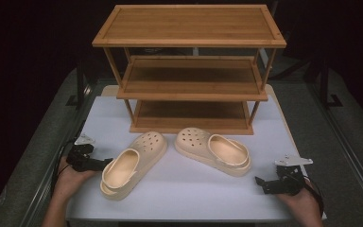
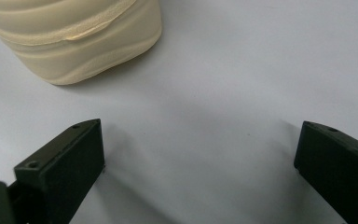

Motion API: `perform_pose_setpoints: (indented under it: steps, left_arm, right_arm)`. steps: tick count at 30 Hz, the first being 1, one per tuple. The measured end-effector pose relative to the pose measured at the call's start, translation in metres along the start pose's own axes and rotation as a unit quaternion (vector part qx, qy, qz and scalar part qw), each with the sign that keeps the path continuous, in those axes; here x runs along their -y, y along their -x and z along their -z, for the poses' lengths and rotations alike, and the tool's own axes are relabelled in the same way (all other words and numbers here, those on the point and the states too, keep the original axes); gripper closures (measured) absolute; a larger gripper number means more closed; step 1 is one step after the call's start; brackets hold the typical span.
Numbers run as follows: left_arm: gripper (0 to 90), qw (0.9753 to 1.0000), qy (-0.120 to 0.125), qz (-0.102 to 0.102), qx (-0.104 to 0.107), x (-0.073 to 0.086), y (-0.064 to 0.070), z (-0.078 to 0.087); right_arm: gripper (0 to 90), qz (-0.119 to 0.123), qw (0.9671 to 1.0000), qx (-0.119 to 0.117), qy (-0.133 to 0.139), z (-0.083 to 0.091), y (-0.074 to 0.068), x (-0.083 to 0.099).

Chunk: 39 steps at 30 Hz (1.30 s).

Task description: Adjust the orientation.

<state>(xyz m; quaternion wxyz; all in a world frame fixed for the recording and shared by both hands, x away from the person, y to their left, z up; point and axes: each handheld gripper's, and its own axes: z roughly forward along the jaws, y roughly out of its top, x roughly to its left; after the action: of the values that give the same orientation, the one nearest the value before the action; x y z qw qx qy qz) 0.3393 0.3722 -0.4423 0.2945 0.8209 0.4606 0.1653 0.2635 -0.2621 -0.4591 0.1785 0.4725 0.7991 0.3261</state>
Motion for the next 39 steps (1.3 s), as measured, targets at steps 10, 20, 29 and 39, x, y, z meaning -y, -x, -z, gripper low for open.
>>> perform_pose_setpoints:
  steps: [10, 20, 29, 39]
  left_arm:
    - [0.0, 0.9994, 0.034, -0.012, 0.003, 0.009, -0.002, -0.003]
    - [0.0, 0.9994, 0.034, -0.012, 0.002, 0.009, -0.002, -0.003]
    - [0.0, 0.9993, 0.034, -0.012, 0.002, 0.01, -0.002, -0.004]
    - [0.0, 0.9993, 0.034, -0.013, 0.002, 0.01, -0.001, -0.003]
  right_arm:
    - [1.2, 0.0, 1.0, -0.001, 0.0, 0.0, 0.0, 0.0]
    - [14.9, -0.001, 0.9997, -0.017, 0.017, 0.013, 0.004, -0.005]
    - [40.7, -0.006, 0.9968, -0.046, 0.065, 0.037, 0.009, -0.029]
    - [59.0, 0.032, 0.9929, -0.076, 0.087, 0.034, 0.001, -0.08]
